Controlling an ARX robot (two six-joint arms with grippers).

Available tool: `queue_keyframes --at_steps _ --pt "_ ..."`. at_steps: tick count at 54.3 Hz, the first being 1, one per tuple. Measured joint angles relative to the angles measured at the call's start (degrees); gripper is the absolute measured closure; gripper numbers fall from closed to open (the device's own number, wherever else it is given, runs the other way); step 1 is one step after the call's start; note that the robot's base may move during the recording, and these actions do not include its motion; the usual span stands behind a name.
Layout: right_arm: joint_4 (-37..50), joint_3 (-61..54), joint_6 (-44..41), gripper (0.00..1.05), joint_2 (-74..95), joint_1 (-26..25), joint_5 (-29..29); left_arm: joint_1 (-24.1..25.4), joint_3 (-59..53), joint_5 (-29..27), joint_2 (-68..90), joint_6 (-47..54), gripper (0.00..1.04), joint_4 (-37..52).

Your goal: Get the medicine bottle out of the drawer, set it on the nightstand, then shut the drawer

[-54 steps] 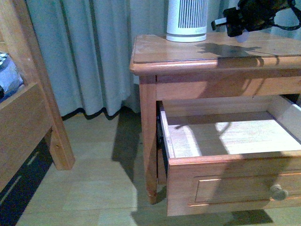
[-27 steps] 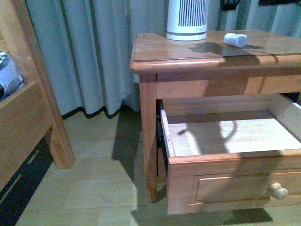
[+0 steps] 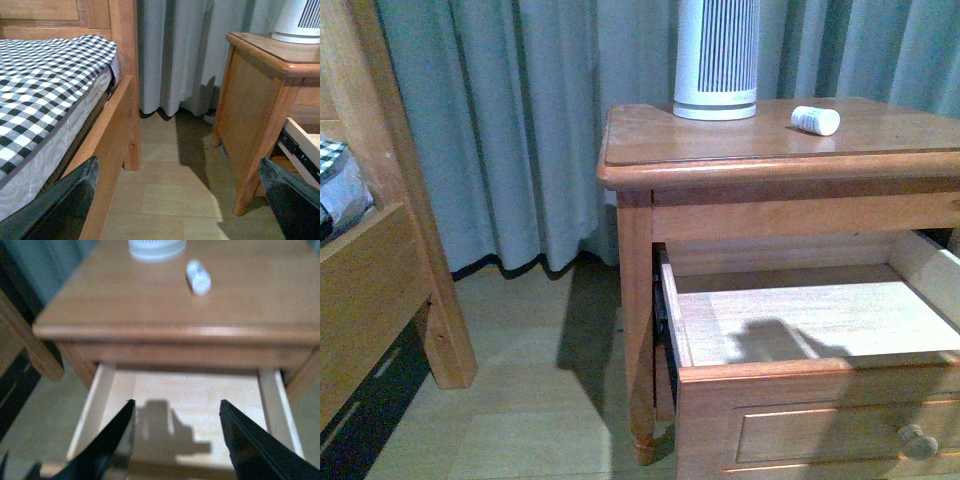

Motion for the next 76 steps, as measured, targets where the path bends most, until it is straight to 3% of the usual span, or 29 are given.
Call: queue_keyframes --at_steps 5,13,27,38,56,76 --pt "0.48 -9.55 0.33 0.80 -3.52 0.98 1.75 0.00 0.00 0.00 0.00 0.00 0.07 0.00" --pt "9.94 -19.58 -0.83 1.03 0.35 3.23 5.29 0.00 0.00 0.00 0.00 0.00 0.07 0.00" --pt "38.53 -21.40 -5.51 1.02 24.61 4.04 9.42 0.00 -0.02 0.00 0.00 -0.02 0.07 0.00" --pt "50.38 -15.39 -8.33 1.02 41.35 3.23 10.21 0.00 -0.02 0.00 0.00 0.00 0.07 0.00" --pt "51.30 -0.04 -12.15 1.02 54.60 0.31 9.46 0.00 -0.02 0.00 0.00 -0.02 0.07 0.00" --pt "48.52 16.57 -20.00 1.02 62.88 -1.25 4.20 0.00 0.00 0.00 0.00 0.00 0.07 0.00"
